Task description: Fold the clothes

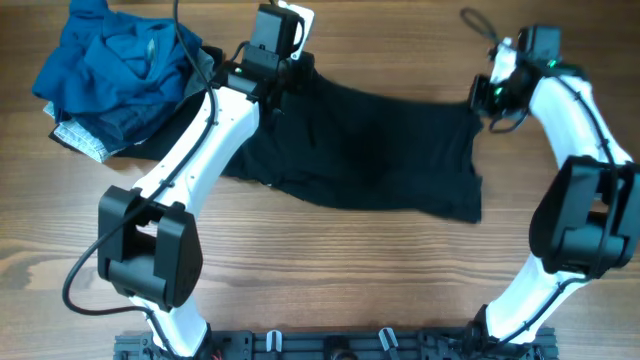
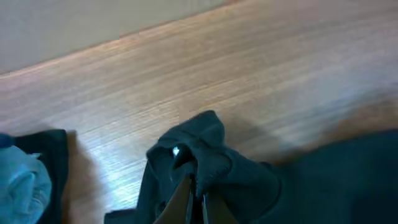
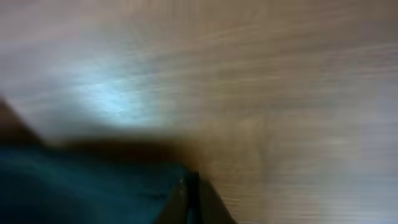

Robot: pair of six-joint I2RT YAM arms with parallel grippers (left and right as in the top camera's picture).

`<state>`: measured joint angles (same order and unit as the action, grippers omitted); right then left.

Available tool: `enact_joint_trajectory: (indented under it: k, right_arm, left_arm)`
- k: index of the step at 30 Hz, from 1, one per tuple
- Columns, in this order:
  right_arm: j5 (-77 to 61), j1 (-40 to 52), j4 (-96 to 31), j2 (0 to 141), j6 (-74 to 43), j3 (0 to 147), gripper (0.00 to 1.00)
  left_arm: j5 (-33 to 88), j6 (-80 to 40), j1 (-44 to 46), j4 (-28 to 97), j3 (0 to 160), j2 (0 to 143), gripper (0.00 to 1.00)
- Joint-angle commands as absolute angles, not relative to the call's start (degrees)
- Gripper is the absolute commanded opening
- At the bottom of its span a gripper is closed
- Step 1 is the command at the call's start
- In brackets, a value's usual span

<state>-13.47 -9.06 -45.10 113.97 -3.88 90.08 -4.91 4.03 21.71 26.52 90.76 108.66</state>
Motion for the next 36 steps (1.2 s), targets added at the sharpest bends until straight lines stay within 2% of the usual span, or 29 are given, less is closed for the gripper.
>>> enact_joint_trajectory:
  k: [1, 9, 15, 23, 24, 26, 27, 29, 30, 32, 34, 36]
  right_arm:
    - [-13.28, -10.66, -51.79, 111.44, -1.43, 98.48, 0.04]
    - [-14.68, -17.65, -62.63, 111.42, -1.5, 102.37, 0.04]
    - [-14.79, -17.54, -69.56, 111.42, -3.18, 101.93, 0.04]
    - [-14.63, -17.56, -62.74, 111.66, -4.73, 89.69, 0.04]
    - [-14.63, -17.56, -61.82, 111.66, -4.82, 88.03, 0.07]
    - [-14.61, -17.56, -60.64, 111.66, -5.08, 86.08, 0.35]
    - [-14.59, -17.56, -60.58, 111.66, -5.08, 85.82, 0.38]
    - [-14.59, -17.72, -60.6, 111.66, -5.1, 85.76, 0.65]
    - [-14.61, -17.72, -60.62, 111.66, -5.15, 85.76, 0.75]
    - [-14.61, -17.72, -60.6, 111.66, -5.15, 85.76, 0.85]
    - [-14.59, -17.72, -60.73, 111.68, -5.08, 85.69, 0.88]
    - [-14.61, -17.72, -60.16, 111.68, -5.02, 84.64, 0.89]
  left_arm:
    - [-5.89, 4.49, 19.33, 25.98, 93.08, 108.4, 0.04]
    - [-5.87, 4.21, 16.75, 28.36, 93.08, 108.31, 0.04]
    - [-2.33, 2.31, 17.87, 42.39, 93.06, 108.33, 0.04]
    - [2.57, 2.33, 17.96, 54.61, 90.61, 108.55, 0.04]
    - [2.55, 2.33, 18.02, 55.24, 89.71, 108.55, 0.07]
    - [2.55, 2.33, 18.02, 55.4, 87.44, 108.55, 0.24]
    - [2.55, 2.33, 18.02, 55.37, 86.72, 108.55, 0.28]
    - [2.55, 2.35, 18.02, 56.07, 85.01, 108.55, 0.42]
    - [2.52, 2.35, 18.0, 56.66, 84.62, 108.55, 0.56]
    - [1.8, 2.72, 18.0, 56.99, 84.58, 108.55, 0.68]
    - [0.8, 1.98, 17.3, 54.78, 85.1, 108.42, 0.84]
    - [0.82, -0.93, 16.12, 54.5, 87.15, 107.83, 0.87]
